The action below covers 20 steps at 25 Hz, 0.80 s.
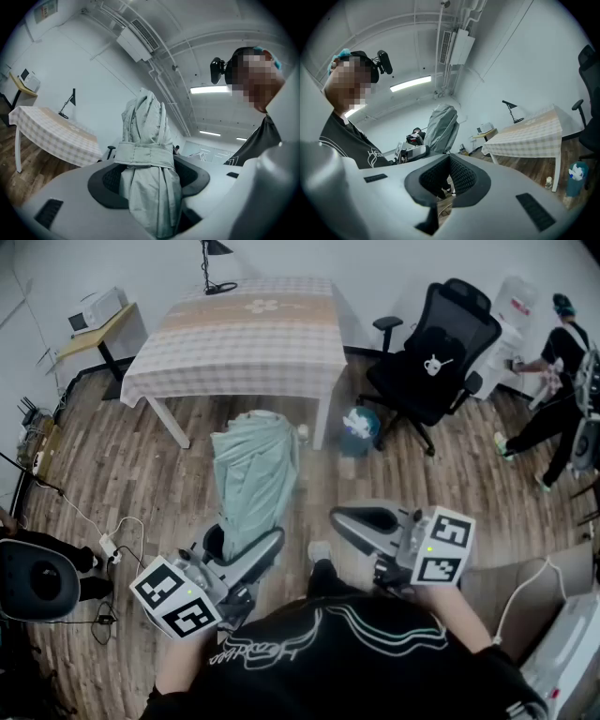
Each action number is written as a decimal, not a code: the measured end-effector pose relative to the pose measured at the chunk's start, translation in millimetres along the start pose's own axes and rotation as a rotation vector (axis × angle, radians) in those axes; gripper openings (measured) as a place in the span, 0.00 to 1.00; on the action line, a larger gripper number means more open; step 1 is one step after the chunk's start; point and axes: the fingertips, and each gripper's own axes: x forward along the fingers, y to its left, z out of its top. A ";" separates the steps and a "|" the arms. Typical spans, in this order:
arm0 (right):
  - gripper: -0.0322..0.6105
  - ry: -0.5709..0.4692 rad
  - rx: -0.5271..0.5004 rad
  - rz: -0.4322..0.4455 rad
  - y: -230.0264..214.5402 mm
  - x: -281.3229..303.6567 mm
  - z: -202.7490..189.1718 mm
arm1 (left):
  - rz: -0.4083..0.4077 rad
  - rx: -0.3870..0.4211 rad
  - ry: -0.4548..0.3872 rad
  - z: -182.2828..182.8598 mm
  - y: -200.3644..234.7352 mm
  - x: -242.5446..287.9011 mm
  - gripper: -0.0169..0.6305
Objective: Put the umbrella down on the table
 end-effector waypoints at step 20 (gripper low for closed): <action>0.07 -0.045 0.034 -0.020 -16.9 -7.5 0.7 | 0.007 0.011 0.042 -1.9 4.5 13.8 0.43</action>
